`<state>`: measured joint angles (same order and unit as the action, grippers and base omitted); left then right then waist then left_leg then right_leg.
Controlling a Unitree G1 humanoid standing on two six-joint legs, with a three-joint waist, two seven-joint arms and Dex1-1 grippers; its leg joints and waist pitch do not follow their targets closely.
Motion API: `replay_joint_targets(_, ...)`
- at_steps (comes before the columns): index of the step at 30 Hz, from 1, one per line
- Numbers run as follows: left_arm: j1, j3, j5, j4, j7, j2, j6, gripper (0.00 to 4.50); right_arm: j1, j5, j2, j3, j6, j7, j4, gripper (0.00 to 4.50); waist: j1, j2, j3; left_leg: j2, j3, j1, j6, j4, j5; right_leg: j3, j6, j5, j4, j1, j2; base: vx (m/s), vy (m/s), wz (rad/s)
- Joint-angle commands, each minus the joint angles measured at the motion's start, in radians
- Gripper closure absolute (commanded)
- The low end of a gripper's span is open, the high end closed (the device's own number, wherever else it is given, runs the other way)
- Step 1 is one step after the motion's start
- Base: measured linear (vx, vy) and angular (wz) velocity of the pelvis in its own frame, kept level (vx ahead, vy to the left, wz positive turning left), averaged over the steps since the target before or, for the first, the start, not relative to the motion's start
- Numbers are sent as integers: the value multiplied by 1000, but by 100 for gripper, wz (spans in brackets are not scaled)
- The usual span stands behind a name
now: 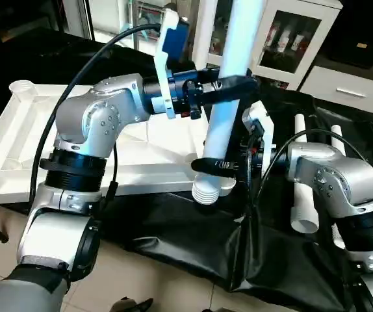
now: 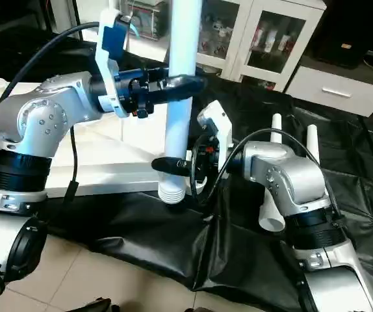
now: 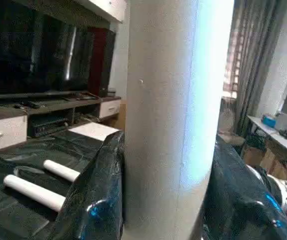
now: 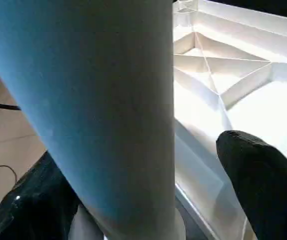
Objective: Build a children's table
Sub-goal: Pick table leg
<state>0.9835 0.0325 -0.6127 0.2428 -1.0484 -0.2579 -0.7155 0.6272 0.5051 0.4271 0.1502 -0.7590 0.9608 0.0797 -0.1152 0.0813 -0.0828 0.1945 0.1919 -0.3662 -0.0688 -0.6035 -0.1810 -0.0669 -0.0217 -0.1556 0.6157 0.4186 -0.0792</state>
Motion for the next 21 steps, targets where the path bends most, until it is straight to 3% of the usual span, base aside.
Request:
replay_joint_targets(1, 4, 14, 11, -22, -11, 6, 11, 277, 11, 9, 10, -2, -14, 8, -25, 46, -1, -8, 88, 32, -13, 13, -12, 64, -117, 46, -214, -141, -53, -66, -64, 0, 0, 0)
replay_joint_targets(21, 10, 34, 29, -8, -37, -17, 35, 277, 0, 2, 11, 22, -8, 42, -42, 227, 0, -10, 85, 32, -14, 14, -16, 65, -124, 45, -209, -151, -54, -64, -64, 0, 0, 0)
